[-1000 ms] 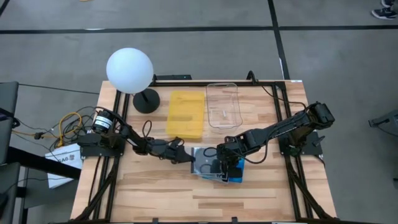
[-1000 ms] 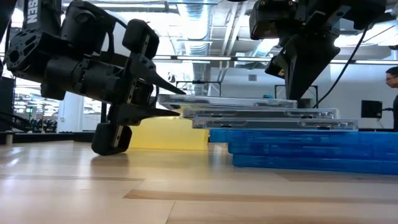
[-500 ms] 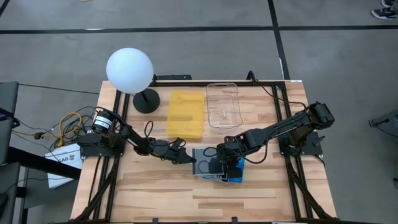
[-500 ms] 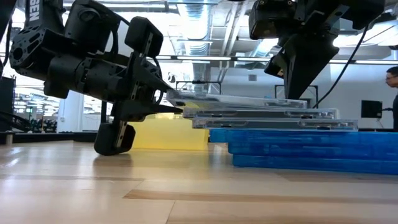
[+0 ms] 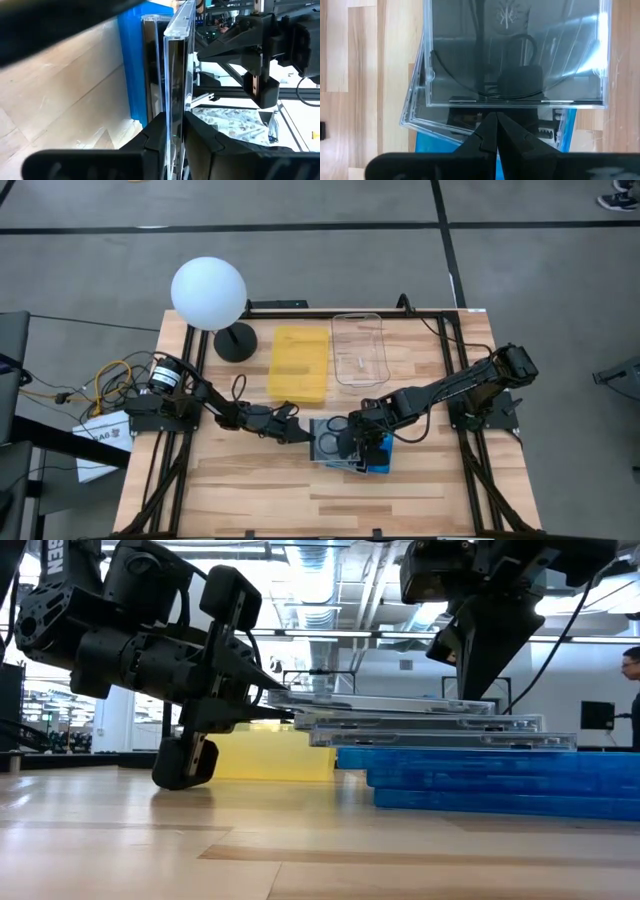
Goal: Pick & place jewel cases by type
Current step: Put the black CD case into the transparent bin
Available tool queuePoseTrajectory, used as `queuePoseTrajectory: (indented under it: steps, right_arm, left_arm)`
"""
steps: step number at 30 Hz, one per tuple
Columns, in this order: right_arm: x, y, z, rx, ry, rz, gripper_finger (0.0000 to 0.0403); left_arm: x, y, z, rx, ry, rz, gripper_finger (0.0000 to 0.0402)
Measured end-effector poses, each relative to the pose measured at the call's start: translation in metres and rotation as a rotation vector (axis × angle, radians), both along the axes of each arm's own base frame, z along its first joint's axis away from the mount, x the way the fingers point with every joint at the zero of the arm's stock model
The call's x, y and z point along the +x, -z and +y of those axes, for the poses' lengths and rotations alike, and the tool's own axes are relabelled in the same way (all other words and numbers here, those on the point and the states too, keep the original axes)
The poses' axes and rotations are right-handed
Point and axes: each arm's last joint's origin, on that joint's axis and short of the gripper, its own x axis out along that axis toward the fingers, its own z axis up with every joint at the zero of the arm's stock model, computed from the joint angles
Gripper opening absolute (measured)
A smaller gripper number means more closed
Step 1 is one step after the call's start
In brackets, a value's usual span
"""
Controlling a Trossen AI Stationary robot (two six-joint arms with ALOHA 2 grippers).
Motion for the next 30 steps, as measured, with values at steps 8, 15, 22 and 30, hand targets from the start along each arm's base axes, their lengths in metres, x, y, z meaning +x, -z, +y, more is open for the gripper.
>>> queuePoseTrajectory:
  steps: [8, 15, 22, 30]
  right_arm:
    - [-0.001, 0.001, 0.0, -0.002, 0.002, 0.017, 0.0]
    - [-0.015, -0.019, -0.004, 0.006, 0.012, 0.002, 0.0]
    - [-0.034, -0.058, -0.018, 0.02, 0.107, -0.122, 0.0]
    - [-0.054, -0.086, -0.031, 0.051, 0.211, -0.2, 0.0]
  left_arm:
    - [0.0, -0.005, 0.004, -0.005, -0.009, -0.056, 0.0035]
    - [-0.005, -0.005, 0.009, -0.012, -0.024, -0.084, 0.0032]
    - [-0.004, -0.012, 0.009, -0.009, -0.031, -0.122, 0.0031]
    - [-0.006, -0.036, 0.011, 0.075, -0.056, -0.226, 0.0028]
